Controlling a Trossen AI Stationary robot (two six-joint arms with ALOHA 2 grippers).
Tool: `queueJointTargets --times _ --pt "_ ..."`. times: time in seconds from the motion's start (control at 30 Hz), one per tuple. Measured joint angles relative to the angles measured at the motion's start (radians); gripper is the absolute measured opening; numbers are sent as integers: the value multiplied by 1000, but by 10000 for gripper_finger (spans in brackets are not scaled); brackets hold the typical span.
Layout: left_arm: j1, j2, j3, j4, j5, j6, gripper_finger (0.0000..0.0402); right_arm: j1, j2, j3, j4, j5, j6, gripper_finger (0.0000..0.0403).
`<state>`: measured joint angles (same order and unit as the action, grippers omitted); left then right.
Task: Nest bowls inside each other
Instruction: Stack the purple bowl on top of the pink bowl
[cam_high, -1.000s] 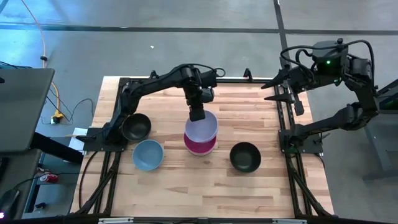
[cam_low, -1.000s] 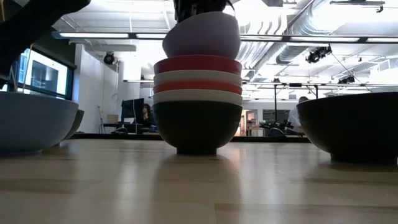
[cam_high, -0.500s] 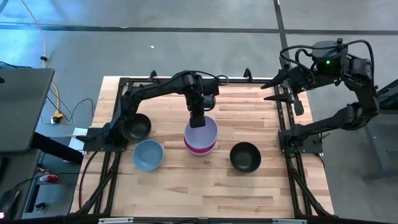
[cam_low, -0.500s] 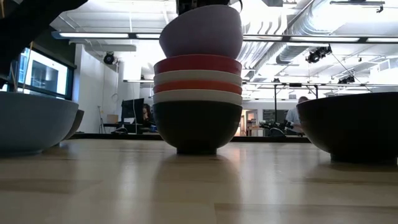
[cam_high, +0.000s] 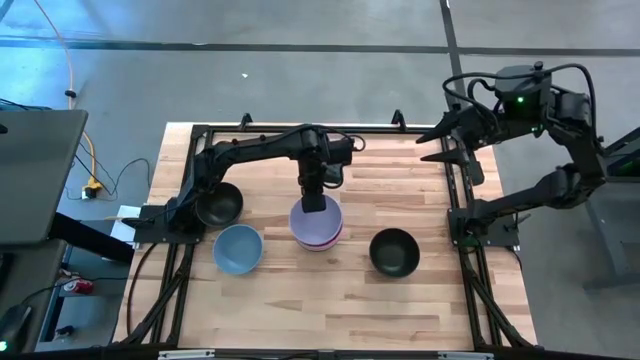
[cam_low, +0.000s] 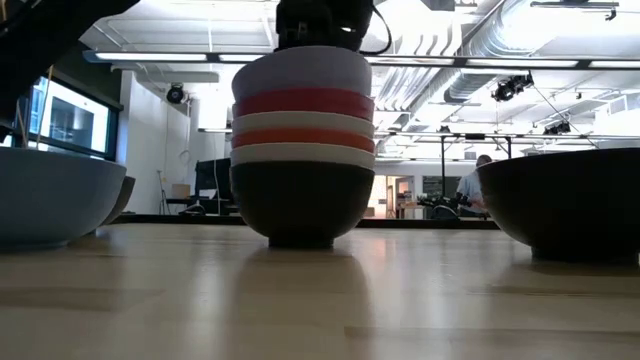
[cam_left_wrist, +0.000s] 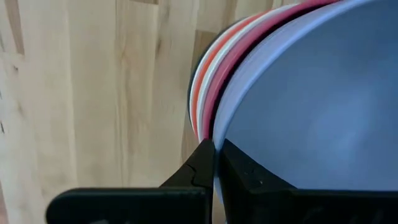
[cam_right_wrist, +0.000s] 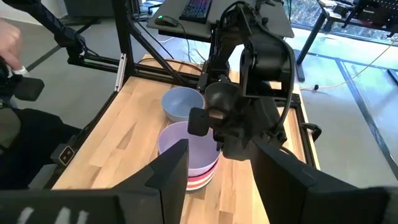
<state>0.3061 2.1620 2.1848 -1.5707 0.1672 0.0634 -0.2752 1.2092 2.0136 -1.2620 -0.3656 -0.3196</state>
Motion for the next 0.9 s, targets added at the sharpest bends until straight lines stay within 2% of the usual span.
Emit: queueJointTargets --times 0.57,0.67,0.9 --pt "1 0 0 0 -22 48 7 0 57 -1 -1 0 -29 165" --pt "-5 0 0 0 -14 67 35 0 56 -1 2 0 -26 165" --pt "-6 -2 0 0 7 79 131 0 56 -1 1 0 -22 165"
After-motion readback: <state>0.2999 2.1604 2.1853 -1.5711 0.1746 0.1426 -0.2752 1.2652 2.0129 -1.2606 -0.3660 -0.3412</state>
